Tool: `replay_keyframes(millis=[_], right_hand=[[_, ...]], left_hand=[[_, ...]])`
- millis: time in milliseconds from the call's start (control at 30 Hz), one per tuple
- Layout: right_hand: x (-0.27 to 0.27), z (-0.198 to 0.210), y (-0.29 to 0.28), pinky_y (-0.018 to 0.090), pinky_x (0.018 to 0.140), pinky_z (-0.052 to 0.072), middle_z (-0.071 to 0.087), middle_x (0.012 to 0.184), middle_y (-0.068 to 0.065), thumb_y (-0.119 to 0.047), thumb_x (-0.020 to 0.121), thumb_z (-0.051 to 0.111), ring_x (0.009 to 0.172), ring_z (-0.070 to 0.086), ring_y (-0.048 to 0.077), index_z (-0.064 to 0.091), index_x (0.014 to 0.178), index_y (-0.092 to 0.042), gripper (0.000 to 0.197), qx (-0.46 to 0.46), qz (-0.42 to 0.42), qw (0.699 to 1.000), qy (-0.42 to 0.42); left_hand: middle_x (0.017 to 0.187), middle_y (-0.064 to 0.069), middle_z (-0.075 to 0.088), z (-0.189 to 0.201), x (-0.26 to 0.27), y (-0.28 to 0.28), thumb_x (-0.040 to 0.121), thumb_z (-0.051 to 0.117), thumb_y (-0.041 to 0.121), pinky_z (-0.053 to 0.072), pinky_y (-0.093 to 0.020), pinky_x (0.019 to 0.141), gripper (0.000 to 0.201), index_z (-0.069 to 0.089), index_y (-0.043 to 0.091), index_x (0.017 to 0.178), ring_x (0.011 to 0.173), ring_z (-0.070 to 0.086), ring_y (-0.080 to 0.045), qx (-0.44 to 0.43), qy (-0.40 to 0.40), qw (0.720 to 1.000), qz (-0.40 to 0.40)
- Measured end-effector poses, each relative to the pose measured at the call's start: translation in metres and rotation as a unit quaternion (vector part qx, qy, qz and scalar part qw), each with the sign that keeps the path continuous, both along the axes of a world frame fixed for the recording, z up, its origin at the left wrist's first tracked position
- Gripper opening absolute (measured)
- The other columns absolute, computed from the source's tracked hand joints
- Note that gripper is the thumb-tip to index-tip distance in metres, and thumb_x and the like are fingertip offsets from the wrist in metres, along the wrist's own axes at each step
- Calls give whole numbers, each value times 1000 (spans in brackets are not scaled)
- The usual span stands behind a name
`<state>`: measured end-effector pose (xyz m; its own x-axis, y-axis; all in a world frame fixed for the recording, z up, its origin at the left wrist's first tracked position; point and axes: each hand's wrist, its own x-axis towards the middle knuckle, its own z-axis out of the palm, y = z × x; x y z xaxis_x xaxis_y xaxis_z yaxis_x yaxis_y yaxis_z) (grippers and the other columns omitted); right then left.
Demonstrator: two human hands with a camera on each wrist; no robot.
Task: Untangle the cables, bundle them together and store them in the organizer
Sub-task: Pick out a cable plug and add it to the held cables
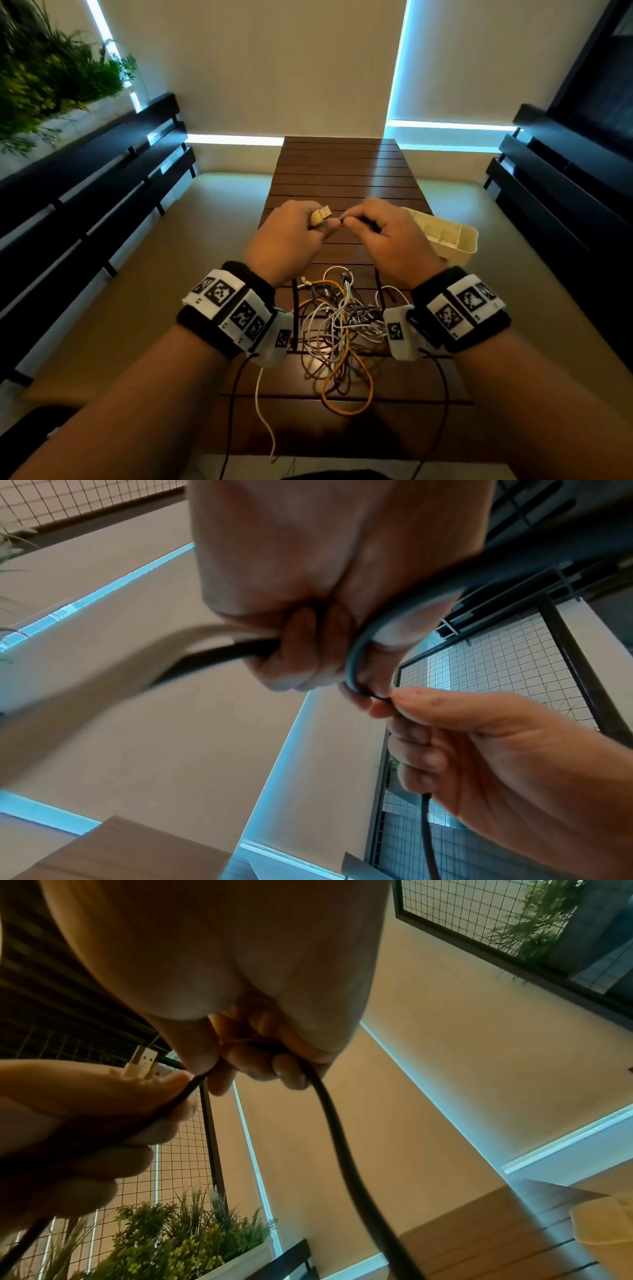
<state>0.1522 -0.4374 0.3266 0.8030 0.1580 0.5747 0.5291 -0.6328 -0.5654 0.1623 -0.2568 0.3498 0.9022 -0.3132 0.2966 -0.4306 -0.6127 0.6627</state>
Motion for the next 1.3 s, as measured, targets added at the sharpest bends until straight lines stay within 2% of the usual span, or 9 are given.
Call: replay_keyframes(millis=[200,367,567,700,800,933,1133,1233,1300], right_hand=[[-8,-14,1,28,61,44,56,70,0,-32,102,49,65,54,15,64,89,-31,20,132,-2,982,135],[-20,-51,-3,40,71,48,52,66,-6,-36,105,39,68,52,19,65,93,-21,32,225,2,940,255],[-9,-21,-18,24,65,43,63,78,-5,-34,99,55,72,56,10,67,89,-24,20,111,-89,977,162],[-1,-17,-20,20,66,36,57,80,-16,-31,98,58,77,52,1,69,94,-25,14,-70,-76,982,157],[0,-19,-8,18,67,36,59,84,-13,-29,98,59,78,52,1,73,103,-19,19,-110,-31,983,144],[-4,-5,8,8,63,35,58,79,-16,-32,97,61,76,54,-1,72,96,-20,17,-76,7,994,82],[-17,-10,8,18,59,41,57,70,-4,-35,102,49,64,53,12,65,91,-28,20,63,32,985,160],[-21,-32,4,24,62,43,53,69,3,-38,104,42,63,51,13,64,88,-28,29,112,7,967,230],[-19,-40,-2,26,60,42,51,64,1,-35,105,42,59,49,13,65,90,-25,29,172,-2,954,246]], left_hand=[[64,-2,57,16,-7,-6,97,62,30,37,-25,54,28,66,7,80,56,47,-10,-51,-33,998,18],[72,-5,64,35,-1,19,98,59,36,49,-36,71,25,70,18,83,66,57,-17,-164,-46,982,88],[64,-3,54,3,3,29,97,62,27,33,-28,51,28,64,12,73,59,50,-15,203,142,966,69],[69,-2,58,0,-2,27,101,55,27,36,-30,54,30,61,19,73,64,53,-17,130,46,984,109],[104,-7,72,-1,-8,16,99,58,31,51,-40,82,22,71,17,110,97,64,-26,64,-41,996,43],[74,3,61,-10,-7,9,101,52,37,45,-37,63,27,65,15,92,72,57,-21,139,-38,989,-23],[54,11,47,15,-5,20,100,55,37,36,-26,52,33,59,25,69,46,43,-2,-109,-34,993,-13],[47,10,38,31,-1,39,104,47,35,30,-25,43,35,58,20,74,40,32,-7,-335,59,940,-16],[49,10,38,30,3,52,104,47,33,29,-25,43,34,61,20,76,42,31,-9,-287,74,955,0]])
